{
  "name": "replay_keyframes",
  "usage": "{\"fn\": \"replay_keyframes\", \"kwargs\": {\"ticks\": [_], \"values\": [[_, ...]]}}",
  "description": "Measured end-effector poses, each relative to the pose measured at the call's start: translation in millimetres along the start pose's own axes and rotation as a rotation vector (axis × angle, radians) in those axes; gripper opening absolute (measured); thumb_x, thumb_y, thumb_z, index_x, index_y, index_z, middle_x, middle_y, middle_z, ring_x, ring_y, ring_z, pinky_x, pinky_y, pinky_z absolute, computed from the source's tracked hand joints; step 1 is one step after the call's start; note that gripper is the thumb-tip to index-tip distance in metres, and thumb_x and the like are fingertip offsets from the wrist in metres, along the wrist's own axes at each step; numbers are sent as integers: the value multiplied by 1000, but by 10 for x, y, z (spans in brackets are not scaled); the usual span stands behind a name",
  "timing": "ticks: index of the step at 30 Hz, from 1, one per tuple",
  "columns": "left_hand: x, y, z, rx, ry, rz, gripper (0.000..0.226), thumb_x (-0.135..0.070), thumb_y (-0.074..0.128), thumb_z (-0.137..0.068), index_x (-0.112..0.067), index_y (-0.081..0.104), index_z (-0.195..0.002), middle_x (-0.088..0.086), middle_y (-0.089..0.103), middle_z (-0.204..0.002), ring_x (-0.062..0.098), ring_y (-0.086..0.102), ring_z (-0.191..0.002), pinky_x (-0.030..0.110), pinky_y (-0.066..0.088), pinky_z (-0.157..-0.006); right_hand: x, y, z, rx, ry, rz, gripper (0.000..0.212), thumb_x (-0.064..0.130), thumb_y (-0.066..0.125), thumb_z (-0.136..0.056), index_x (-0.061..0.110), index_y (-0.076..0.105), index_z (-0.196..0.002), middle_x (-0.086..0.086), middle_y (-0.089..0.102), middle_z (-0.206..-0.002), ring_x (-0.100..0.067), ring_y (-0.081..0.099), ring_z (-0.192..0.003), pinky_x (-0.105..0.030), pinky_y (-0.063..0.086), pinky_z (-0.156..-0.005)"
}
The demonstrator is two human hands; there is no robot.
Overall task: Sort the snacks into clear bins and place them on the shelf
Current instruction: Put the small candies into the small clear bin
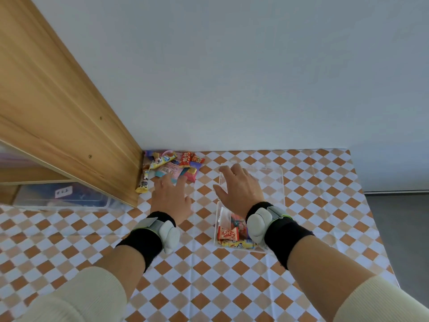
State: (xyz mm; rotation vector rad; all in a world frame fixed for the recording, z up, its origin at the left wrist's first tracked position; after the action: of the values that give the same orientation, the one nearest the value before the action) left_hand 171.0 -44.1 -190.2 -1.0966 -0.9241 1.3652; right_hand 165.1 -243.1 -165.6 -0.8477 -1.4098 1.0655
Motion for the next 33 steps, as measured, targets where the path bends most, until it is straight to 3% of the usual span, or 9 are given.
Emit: {"fn": "replay_keyframes", "kwargs": {"ticks": [3, 6, 12, 17, 22, 26, 28, 31, 33], "values": [[267, -64, -228, 1, -54, -37, 68, -43, 56, -90, -30, 26, -149, 20, 24, -155, 40, 24, -142, 49, 32, -114, 199, 143, -299, 116, -12, -15, 63, 51, 60, -88, 28, 37, -142, -9, 49, -127, -30, 54, -109, -43, 51, -87], [484, -72, -495, 15, -118, -63, 83, -51, 60, -86, -34, 15, -154, 21, 14, -157, 40, 22, -143, 49, 35, -112, 365, 333, -623, 199, -19, -25, 76, 50, 67, -85, 32, 30, -148, -11, 41, -137, -34, 48, -121, -45, 47, -94], [639, 45, -886, 78, -170, 9, 107, -63, 71, -75, -46, -2, -152, 22, -1, -158, 45, 26, -138, 52, 46, -100, 541, 721, -1125, 283, -9, 52, 85, 54, 73, -76, 36, 29, -147, -12, 38, -137, -38, 50, -117, -48, 49, -89], [674, 174, -1050, 89, -184, 21, 114, -75, 73, -61, -51, 6, -149, 22, 2, -156, 47, 34, -125, 52, 49, -96, 635, 952, -1352, 340, 8, 43, 99, 71, 75, -62, 47, 29, -146, -9, 34, -139, -36, 42, -119, -50, 52, -87], [721, 217, -1113, 52, -148, 122, 109, -62, 86, -56, -40, 24, -143, 23, 19, -141, 45, 39, -120, 48, 43, -104, 624, 1026, -1433, 361, 14, 93, 70, 49, 77, -73, 34, 47, -134, -10, 37, -129, -37, 42, -111, -40, 48, -86], [697, 222, -1043, -9, -71, 309, 77, -32, 89, -68, -25, 43, -129, 13, 26, -126, 30, 48, -105, 37, 50, -99, 627, 985, -1441, 352, -15, -45, 36, 25, 63, -85, 14, 55, -119, -14, 48, -116, -36, 49, -102, -34, 38, -81], [676, 219, -968, -36, -30, 315, 64, -22, 81, -81, -20, 43, -133, 10, 28, -121, 27, 52, -101, 26, 48, -93, 606, 952, -1391, 369, -2, -125, 29, 24, 63, -86, 12, 55, -111, -13, 48, -106, -35, 50, -98, -34, 40, -80], [649, 207, -827, -32, -38, 259, 60, -13, 69, -90, -17, 37, -141, 15, 35, -122, 29, 53, -103, 29, 48, -88, 569, 855, -1256, 328, 24, -233, 22, 22, 64, -86, 11, 56, -104, -7, 43, -95, -33, 51, -90, -33, 39, -73], [621, 162, -732, -22, -38, 250, 48, -7, 68, -89, -13, 42, -129, 15, 37, -121, 33, 54, -104, 36, 52, -88, 570, 764, -1158, 284, 10, -254, 20, 20, 63, -87, 9, 56, -102, -6, 42, -92, -31, 51, -87, -31, 34, -69]]}}
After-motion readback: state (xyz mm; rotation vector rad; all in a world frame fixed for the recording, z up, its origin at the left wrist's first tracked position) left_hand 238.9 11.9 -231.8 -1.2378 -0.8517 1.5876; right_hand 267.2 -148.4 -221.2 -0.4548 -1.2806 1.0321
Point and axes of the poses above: each hand's wrist, its own z-axis away from the middle knuckle, its own y-axis out of the palm, x = y × z, the point moved 4 cm from there along -z, towards the middle knuckle
